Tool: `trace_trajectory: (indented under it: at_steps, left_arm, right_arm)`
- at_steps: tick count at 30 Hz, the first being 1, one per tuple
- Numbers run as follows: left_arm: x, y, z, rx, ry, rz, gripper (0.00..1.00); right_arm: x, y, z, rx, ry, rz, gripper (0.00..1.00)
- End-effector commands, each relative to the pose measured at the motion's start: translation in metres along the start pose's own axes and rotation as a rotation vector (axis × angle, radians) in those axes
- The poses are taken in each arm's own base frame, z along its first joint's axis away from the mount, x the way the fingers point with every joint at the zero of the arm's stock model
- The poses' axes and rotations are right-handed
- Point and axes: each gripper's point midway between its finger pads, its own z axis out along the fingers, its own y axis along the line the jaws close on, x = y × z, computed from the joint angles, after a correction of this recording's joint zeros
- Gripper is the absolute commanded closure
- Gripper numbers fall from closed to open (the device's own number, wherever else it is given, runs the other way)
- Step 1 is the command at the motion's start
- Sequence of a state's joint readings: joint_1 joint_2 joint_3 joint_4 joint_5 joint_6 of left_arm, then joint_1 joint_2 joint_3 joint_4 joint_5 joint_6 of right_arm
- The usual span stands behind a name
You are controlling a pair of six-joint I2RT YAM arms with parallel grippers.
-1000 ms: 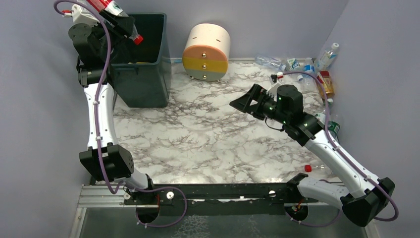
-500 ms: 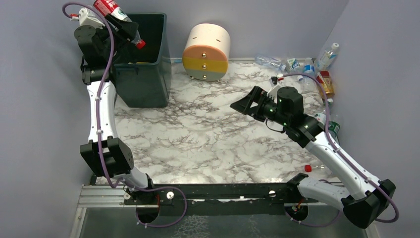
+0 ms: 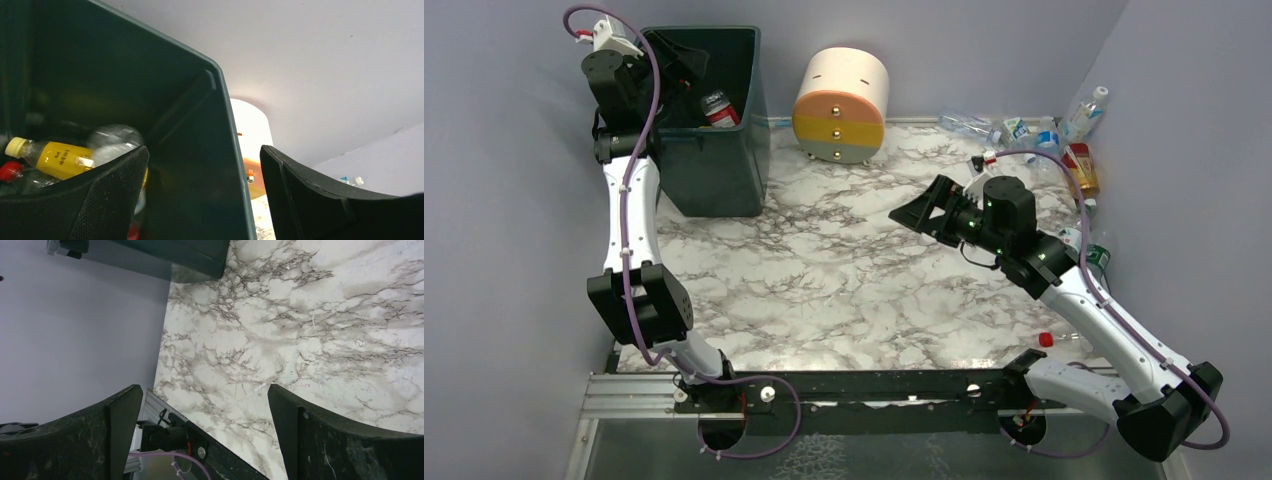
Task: Put the plastic bottles in the bin
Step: Place the plastic bottle in the trash bin, then pick up the plastic bottle from the corner of the board.
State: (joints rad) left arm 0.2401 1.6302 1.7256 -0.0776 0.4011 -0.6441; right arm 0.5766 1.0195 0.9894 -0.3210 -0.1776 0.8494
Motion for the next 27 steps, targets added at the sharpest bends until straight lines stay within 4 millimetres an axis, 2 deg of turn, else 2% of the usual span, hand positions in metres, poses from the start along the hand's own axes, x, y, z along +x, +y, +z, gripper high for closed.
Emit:
trace_trajectory:
  at_steps: [1, 8, 9, 14, 17, 22, 24, 26, 27]
  left_arm:
    - [-0.016, -0.023, -0.010, 0.061, -0.024, 0.034, 0.12]
    - [-0.023, -0.067, -0.034, 0.189, -0.005, -0.029, 0.08]
    - [-0.021, -0.076, -0.038, 0.214, 0.010, -0.035, 0.02]
    - [0.005, -0.111, -0.059, 0.308, 0.088, -0.067, 0.01]
    - [0.031, -0.135, -0.071, 0.360, 0.149, -0.076, 0.01]
    - [0.108, -0.184, -0.079, 0.452, 0.321, -0.057, 0.01]
    - [0.137, -0.194, -0.081, 0.466, 0.381, -0.039, 0.01]
    - [0.164, -0.198, -0.085, 0.467, 0.433, -0.019, 0.01]
    - [0.176, -0.199, -0.088, 0.468, 0.456, -0.013, 0.01]
  right_arm:
    - [0.005, -0.002, -0.002, 0.000, 0.011, 0.010, 0.01]
    - [0.000, -0.017, -0.001, 0.078, -0.014, -0.005, 0.01]
    - [-0.001, -0.024, -0.002, 0.116, -0.020, -0.005, 0.01]
    - [-0.008, -0.073, -0.013, 0.416, -0.069, 0.034, 0.01]
    - [-0.010, -0.092, -0.026, 0.542, -0.102, 0.075, 0.01]
    - [0.000, -0.120, -0.048, 0.688, -0.140, 0.174, 0.01]
    - [0.006, -0.131, -0.058, 0.758, -0.148, 0.218, 0.01]
    - [0.005, -0.131, -0.060, 0.747, -0.161, 0.212, 0.01]
    - [-0.002, -0.126, -0.061, 0.725, -0.187, 0.200, 0.01]
